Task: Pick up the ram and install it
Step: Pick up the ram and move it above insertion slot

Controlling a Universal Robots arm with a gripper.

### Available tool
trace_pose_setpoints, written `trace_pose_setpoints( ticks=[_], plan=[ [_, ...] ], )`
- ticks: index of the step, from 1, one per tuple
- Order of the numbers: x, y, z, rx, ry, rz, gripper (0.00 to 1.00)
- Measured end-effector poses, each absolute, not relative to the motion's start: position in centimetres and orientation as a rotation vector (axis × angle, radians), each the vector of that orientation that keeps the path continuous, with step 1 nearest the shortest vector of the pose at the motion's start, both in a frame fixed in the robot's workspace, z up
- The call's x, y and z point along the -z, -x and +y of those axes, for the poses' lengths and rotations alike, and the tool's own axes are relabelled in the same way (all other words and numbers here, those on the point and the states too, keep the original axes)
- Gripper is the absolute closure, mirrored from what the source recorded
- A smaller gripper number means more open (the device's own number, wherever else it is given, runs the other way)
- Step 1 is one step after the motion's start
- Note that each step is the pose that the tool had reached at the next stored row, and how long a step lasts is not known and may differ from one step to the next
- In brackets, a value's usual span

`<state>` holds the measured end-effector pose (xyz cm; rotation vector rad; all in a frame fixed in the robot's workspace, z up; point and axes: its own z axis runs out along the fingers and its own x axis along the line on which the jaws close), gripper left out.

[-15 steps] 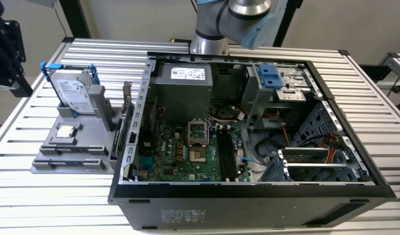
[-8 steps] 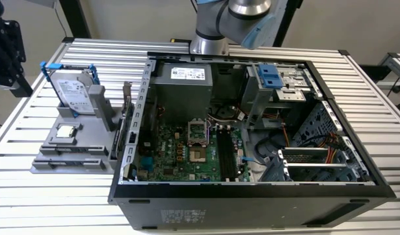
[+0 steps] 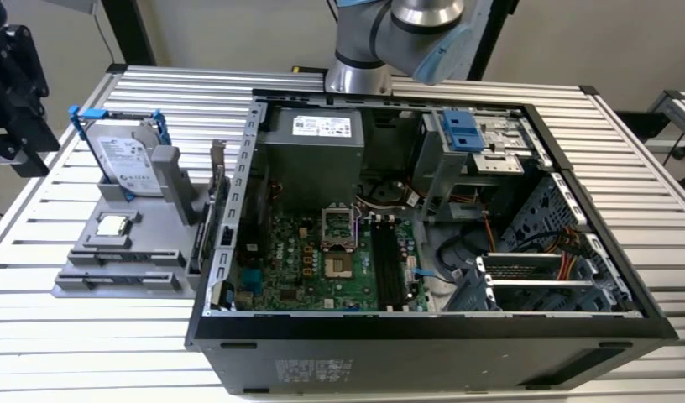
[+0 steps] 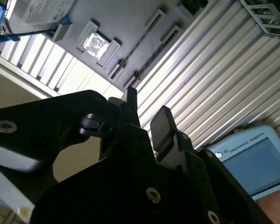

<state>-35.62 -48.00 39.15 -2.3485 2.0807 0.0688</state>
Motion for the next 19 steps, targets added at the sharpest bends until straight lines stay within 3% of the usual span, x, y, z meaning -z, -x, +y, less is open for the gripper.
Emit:
trace_pose_setpoints(
  ticks=[19],
  plan=[
    [-38.1,35.6,-48.0,-0.067,2.263,2.173,0.0]
  ],
)
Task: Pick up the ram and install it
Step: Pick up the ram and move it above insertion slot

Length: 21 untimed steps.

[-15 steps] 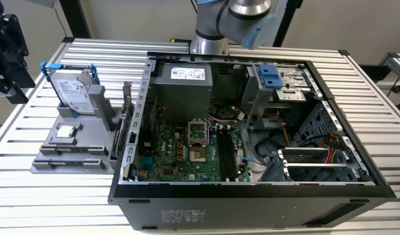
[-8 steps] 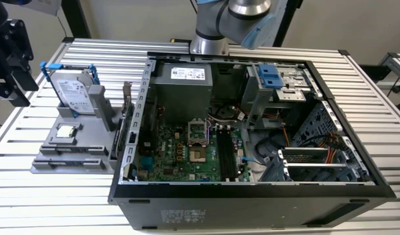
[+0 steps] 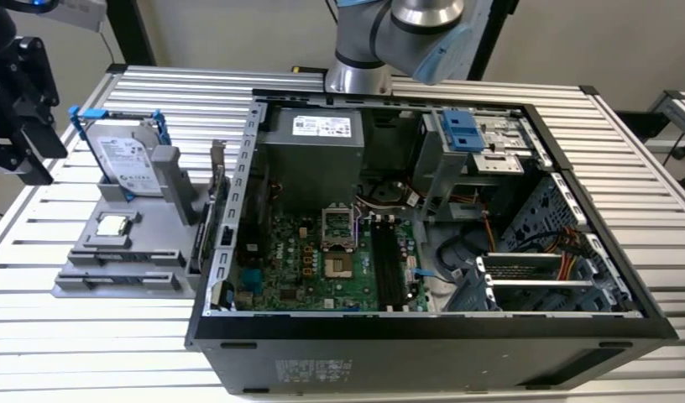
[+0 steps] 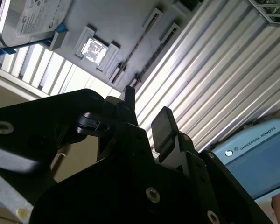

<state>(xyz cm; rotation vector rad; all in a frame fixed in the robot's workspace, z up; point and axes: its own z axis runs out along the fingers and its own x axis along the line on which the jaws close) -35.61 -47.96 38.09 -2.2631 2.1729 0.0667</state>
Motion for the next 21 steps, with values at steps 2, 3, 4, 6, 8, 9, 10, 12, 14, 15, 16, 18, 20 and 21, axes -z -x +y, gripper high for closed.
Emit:
trace_pose_setpoints(
  ticks=[2,3,4,6,8,9,10,12,14,15,16,18,20,21],
  plan=[
    [-38.0,35.6,-48.0,-0.067,2.263,2.173,0.0],
    [-37.9,35.6,-48.0,-0.067,2.263,2.173,0.0],
    [-37.8,35.6,-48.0,-0.067,2.263,2.173,0.0],
    [-37.5,35.6,-48.0,-0.067,2.263,2.173,0.0],
    [-37.2,35.6,-48.0,-0.067,2.263,2.173,0.0],
    [-37.1,35.6,-48.0,-0.067,2.263,2.173,0.0],
    [-37.0,35.6,-48.0,-0.067,2.263,2.173,0.0],
    [-36.8,35.5,-48.0,-0.067,2.263,2.173,0.0],
    [-36.6,35.5,-48.0,-0.067,2.263,2.173,0.0],
    [-36.5,35.5,-48.0,-0.067,2.263,2.173,0.0],
    [-36.3,35.5,-48.0,-0.067,2.263,2.173,0.0],
    [-36.1,35.4,-48.0,-0.066,2.264,2.173,0.0],
    [-35.9,35.4,-48.0,-0.066,2.264,2.174,0.0],
    [-35.8,35.4,-48.0,-0.066,2.264,2.174,0.0]
  ],
)
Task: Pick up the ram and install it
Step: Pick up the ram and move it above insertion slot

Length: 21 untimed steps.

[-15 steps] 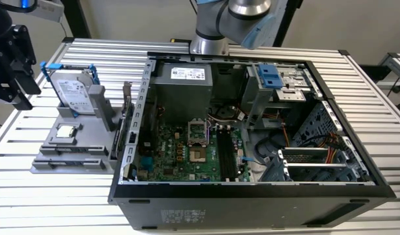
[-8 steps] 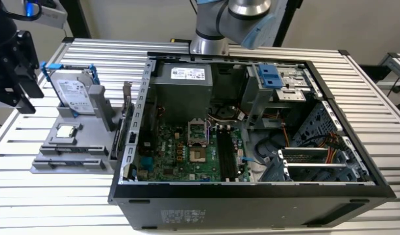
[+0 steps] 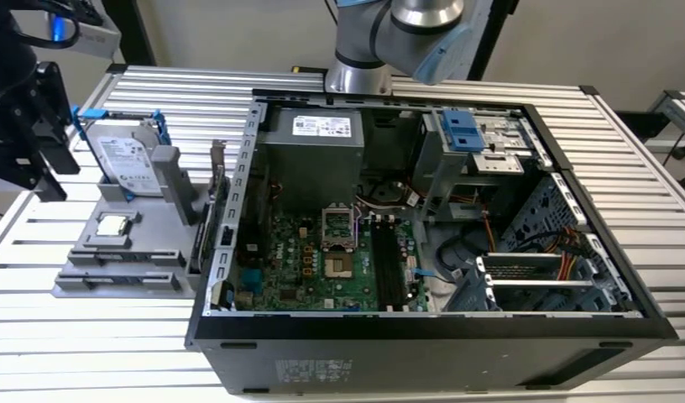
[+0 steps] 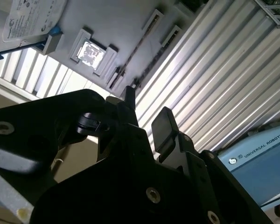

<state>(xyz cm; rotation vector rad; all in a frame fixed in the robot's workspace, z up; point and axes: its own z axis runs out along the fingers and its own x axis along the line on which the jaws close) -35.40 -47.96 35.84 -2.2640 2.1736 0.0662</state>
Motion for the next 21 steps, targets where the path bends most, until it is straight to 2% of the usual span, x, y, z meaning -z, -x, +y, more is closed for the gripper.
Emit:
trace_pose_setpoints(
  ticks=[21],
  plan=[
    [-33.6,35.3,-48.0,-0.047,2.252,2.176,0.0]
  ],
)
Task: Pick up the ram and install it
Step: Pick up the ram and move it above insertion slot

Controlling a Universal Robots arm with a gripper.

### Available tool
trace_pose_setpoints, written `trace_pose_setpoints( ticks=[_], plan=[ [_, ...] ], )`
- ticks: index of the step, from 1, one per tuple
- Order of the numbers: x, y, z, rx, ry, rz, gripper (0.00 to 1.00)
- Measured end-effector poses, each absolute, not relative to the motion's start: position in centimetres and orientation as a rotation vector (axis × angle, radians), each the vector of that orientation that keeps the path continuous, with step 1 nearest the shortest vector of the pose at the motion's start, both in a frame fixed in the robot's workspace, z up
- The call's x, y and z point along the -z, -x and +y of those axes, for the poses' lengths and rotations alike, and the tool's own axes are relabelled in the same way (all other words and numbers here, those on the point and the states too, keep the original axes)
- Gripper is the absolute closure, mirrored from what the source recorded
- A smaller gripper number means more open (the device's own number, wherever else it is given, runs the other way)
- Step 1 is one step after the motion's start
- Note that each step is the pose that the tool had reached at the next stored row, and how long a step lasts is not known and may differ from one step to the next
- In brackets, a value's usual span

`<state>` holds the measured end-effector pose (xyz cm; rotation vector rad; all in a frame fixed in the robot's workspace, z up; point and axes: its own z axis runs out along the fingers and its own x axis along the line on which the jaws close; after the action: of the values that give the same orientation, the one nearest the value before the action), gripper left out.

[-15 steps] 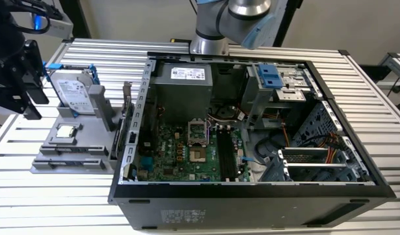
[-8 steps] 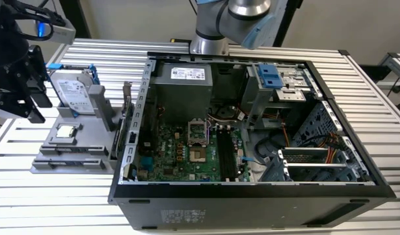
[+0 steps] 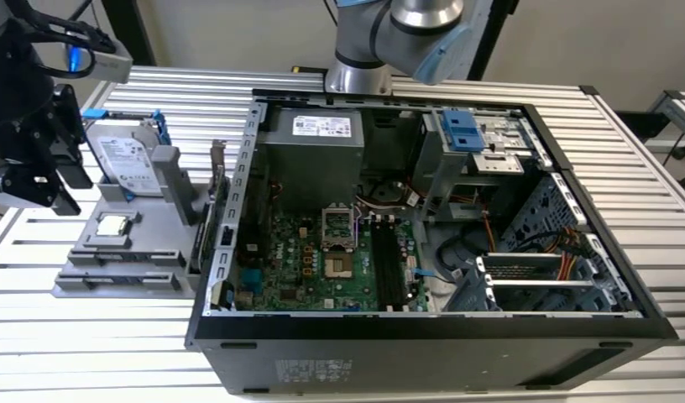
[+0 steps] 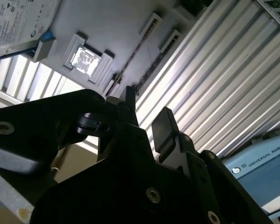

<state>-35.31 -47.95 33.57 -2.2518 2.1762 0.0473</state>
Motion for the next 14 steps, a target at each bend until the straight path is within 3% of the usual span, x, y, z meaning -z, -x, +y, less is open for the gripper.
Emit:
trace_pose_setpoints(
  ticks=[14],
  plan=[
    [-32.85,35.31,-47.95,-0.046,2.251,2.178,0.0]
  ],
)
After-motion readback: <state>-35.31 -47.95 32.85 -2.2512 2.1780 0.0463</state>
